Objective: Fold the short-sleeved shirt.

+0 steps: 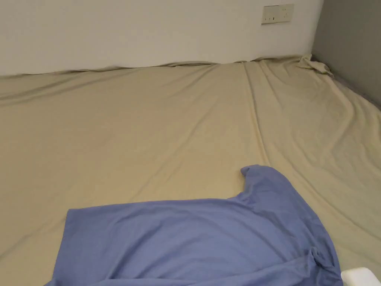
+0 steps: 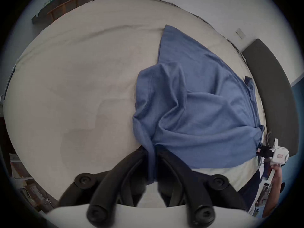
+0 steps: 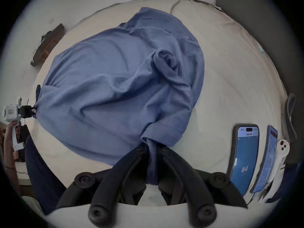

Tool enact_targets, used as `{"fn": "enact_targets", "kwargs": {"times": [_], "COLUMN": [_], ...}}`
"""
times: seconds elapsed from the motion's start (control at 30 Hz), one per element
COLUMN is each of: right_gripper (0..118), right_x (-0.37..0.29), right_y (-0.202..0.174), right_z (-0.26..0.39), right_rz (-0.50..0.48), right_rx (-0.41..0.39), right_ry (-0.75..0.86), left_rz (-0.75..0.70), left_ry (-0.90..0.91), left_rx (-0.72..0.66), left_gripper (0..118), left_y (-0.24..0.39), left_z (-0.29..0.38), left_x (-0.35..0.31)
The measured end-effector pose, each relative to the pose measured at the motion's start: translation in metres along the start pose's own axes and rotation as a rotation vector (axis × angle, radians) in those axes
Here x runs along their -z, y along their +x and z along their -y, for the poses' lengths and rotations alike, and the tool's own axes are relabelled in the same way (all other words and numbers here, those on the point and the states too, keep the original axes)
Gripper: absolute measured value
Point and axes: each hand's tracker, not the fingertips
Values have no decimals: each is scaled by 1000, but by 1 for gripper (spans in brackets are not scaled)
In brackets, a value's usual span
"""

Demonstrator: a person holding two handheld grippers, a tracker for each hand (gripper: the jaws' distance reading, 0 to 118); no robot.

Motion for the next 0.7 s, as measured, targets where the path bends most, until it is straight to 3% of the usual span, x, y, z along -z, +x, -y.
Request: {"fn": "enact_targets", "kwargs": {"times": [0.03, 0.07, 0.1, 0.13, 0.17, 0.37, 0.43, 0.47, 0.5, 0.53, 0.57, 0.63, 0.7], "right_gripper": [38, 38, 91, 118, 118, 118, 109, 89, 37, 4, 4, 4, 4], "right_x": [-6, -16, -28, -40, -53, -97, -84, -82, -78, -69, -62, -53, -47], "right_y": [0, 0, 1, 1, -1, -38, -39, -43, -47, -48, -49, -51, -58], "right_z": [-2, -6, -11, -15, -22, -95, -110, -117, -125, -131, -136, -142, -145], "right_rz": [0, 15, 13, 1, -17, 111, 127, 106, 108, 108, 117, 33, 47], "right_rx": [-21, -52, -61, -74, -85, -90, -49, -31, -14, 6, 21, 12, 20], "right_ry": [-3, 1, 31, 75, 171, 422, 504, 549, 564, 548, 541, 526, 530], "left_rz": [-13, 1, 42, 96, 146, 183, 155, 142, 89, 33, -31, 15, 7], "left_ry": [21, 39, 81, 186, 223, 267, 297, 326, 331, 332, 350, 341, 316], "left_rx": [6, 20, 28, 21, 5, 11, 38, 81, 110, 138, 169, 184, 175], "left_gripper": [69, 69, 118, 118, 118, 118, 112, 91, 31, 0, 0, 0, 0], "left_y": [2, 5, 7, 9, 17, 74, 85, 94, 104, 112, 103, 93, 104], "left_z": [2, 0, -4, -8, -10, -58, -73, -80, -89, -97, -113, -140, -160], "left_x": [-6, -15, -25, -47, -57, -59, -50, -47, -43, -38, -21, 0, 15]}}
